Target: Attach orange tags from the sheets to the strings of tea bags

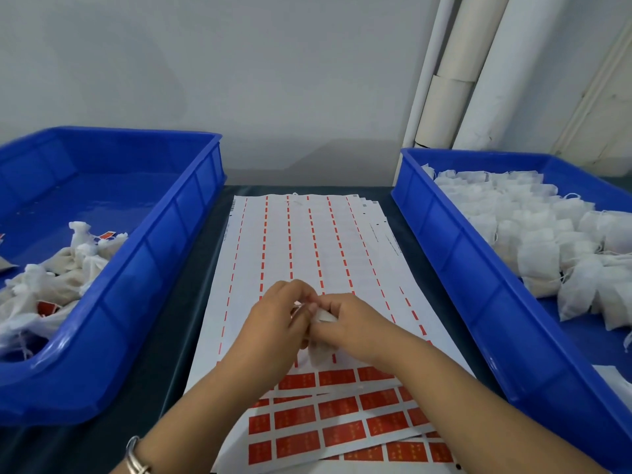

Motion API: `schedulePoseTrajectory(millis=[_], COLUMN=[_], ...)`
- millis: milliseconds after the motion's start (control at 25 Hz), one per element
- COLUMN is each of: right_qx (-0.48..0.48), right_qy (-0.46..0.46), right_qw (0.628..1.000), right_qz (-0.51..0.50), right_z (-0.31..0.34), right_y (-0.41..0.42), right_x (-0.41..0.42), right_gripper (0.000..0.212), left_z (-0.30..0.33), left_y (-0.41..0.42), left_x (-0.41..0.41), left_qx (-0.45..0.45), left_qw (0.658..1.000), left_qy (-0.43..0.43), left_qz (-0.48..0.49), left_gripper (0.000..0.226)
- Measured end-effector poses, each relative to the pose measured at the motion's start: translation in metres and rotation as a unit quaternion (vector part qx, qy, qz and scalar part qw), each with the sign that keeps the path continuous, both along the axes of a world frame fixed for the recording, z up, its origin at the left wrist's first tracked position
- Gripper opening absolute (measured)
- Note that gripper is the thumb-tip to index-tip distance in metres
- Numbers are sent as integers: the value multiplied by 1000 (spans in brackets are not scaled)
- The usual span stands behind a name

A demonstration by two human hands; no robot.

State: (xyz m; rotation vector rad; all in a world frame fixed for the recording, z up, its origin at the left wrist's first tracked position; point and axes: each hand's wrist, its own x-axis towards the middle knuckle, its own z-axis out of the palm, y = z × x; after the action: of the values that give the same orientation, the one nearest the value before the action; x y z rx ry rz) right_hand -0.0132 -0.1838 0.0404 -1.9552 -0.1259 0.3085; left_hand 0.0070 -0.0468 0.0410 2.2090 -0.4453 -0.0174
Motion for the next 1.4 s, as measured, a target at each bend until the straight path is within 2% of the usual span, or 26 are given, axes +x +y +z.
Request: schedulePoseTrajectory(millis=[160, 400, 640, 720, 840, 920, 1000, 1040, 1120, 1200, 1280, 1400], right_qx=[3, -84, -217, -264, -278, -251, -204, -174, -100, -13, 69, 141], right_qy=[-34, -151, -324, -331, -289, -252, -196, -166, -102, -45, -3, 9], right_qw=[998, 967, 898, 886, 898, 914, 935, 946, 965, 975, 976, 970], right_qz=[-58, -185, -202, -188, -180, -194, -212, -216, -219, -215, -204, -196], right_z=[0, -9, -22, -22, -22, -21, -16, -13, -8, -3, -3, -4], right_y=[6, 22, 22, 21, 20, 16, 12, 10, 6, 4, 4, 5], right_x=[7, -4, -16, -17, -15, -12, -10, -9, -8, -8, -9, -8], right_gripper=[6, 19, 25, 25, 27, 23, 10, 10, 26, 35, 39, 39], left_z=[0, 12, 14, 12, 8, 8, 6, 5, 2, 0, -1, -5], left_y=[0, -5, -3, -4, -3, 1, 8, 10, 12, 11, 8, 1], left_x=[5, 9, 6, 3, 3, 6, 9, 10, 9, 9, 7, 3], left_qx=[-75, -202, -176, -184, -201, -268, -325, -317, -294, -306, -317, -263], left_qw=[992, 941, 934, 935, 938, 914, 889, 897, 913, 911, 907, 933], left_qy=[77, 242, 284, 277, 263, 296, 321, 308, 282, 273, 270, 221], left_qz=[60, 125, 128, 124, 101, 79, 42, 26, 20, 45, 67, 107], left_gripper=[18, 16, 14, 15, 13, 19, 31, 32, 28, 24, 19, 13])
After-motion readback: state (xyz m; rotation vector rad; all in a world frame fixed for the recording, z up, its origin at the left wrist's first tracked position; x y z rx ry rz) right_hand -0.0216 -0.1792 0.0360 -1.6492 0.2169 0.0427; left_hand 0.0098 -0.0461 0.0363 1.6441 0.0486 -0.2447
